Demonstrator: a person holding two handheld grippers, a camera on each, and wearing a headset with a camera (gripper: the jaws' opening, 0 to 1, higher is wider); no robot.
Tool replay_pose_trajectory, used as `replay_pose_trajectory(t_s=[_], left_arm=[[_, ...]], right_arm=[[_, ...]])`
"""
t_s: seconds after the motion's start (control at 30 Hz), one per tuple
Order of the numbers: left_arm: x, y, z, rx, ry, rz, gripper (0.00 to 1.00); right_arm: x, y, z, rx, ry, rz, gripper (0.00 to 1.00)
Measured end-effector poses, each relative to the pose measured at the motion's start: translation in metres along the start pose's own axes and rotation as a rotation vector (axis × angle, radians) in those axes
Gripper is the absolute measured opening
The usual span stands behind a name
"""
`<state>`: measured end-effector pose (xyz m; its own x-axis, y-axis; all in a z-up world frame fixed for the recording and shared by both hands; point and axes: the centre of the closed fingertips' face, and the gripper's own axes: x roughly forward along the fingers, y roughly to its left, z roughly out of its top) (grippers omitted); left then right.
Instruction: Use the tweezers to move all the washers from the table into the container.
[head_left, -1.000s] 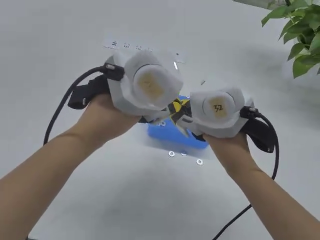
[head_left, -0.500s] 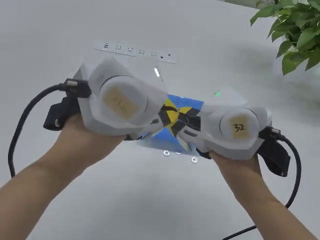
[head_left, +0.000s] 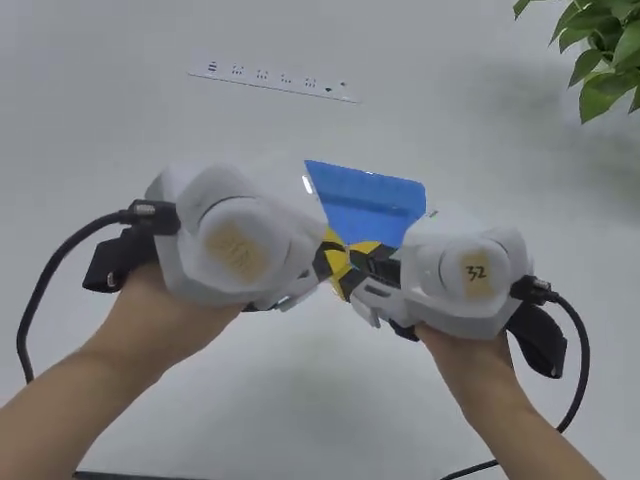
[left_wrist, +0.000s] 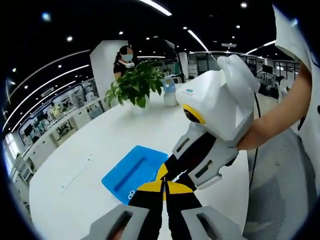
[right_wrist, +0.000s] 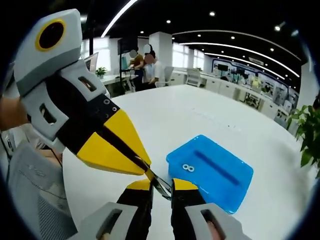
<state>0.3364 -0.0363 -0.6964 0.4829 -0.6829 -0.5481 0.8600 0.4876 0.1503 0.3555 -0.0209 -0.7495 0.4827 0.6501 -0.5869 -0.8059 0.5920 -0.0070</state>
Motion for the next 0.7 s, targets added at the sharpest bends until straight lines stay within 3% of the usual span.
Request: replay_pose_trajectory(t_s=[0.43, 0.7], left_arm=[[0.021, -0.002, -0.014, 0.020, 0.057, -0.044, 0.00], [0.025, -0.004, -0.016, 0.050, 0.070, -0.049, 0.00]], right_arm=[[0.013, -0.004, -0.020, 0.072, 0.038, 0.024, 0.10], [0.015, -0.006, -0.024, 0.064, 0.049, 0.020, 0.09]])
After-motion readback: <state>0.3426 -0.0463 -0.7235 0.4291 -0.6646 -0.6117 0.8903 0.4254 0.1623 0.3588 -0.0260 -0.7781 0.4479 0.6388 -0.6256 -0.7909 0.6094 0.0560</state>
